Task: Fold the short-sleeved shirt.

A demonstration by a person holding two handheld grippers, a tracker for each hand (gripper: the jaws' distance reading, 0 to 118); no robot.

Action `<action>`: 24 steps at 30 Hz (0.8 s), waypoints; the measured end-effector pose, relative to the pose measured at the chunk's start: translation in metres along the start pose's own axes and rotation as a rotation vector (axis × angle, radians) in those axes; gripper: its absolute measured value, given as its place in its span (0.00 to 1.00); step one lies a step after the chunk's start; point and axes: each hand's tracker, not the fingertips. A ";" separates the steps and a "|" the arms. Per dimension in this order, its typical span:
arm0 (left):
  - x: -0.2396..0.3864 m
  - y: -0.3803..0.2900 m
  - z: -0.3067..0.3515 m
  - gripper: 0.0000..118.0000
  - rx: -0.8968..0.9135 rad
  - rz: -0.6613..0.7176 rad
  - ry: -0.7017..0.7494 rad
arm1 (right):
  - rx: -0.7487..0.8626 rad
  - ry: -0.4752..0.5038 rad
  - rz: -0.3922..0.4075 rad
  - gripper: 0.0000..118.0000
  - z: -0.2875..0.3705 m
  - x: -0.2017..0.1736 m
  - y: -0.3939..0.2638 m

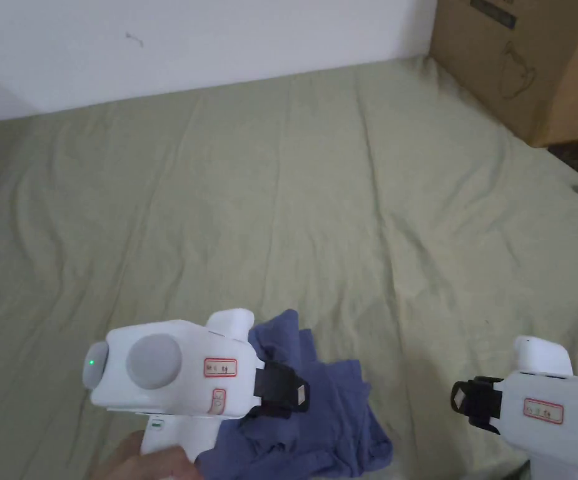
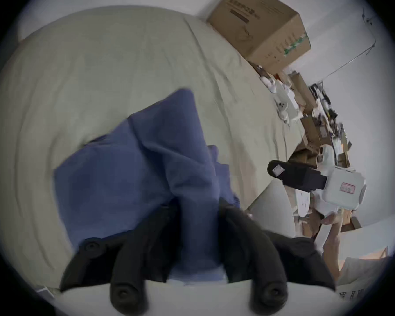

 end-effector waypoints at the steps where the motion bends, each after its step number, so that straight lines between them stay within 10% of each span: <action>1: 0.004 0.001 -0.001 0.39 -0.002 0.007 -0.049 | 0.003 -0.005 -0.008 0.00 0.001 0.004 0.000; 5: 0.011 0.008 0.015 0.86 0.050 0.057 -0.283 | 0.009 -0.011 -0.040 0.00 0.001 0.013 0.001; 8: 0.003 0.011 0.036 0.86 0.117 0.081 -0.227 | 0.011 -0.005 -0.040 0.00 0.000 0.011 0.002; 10: -0.011 0.008 0.049 0.70 0.165 0.074 -0.159 | 0.012 0.006 -0.031 0.00 0.000 0.003 0.003; 12: -0.028 0.003 0.055 0.10 0.186 0.108 -0.051 | 0.010 0.015 -0.016 0.00 -0.001 -0.003 0.003; 13: -0.038 0.000 0.054 0.02 0.175 0.115 0.007 | 0.011 0.019 -0.008 0.00 -0.002 -0.004 0.003; 24: -0.053 -0.037 -0.019 0.02 0.033 0.190 -0.033 | -0.011 0.031 0.020 0.00 -0.010 -0.011 0.002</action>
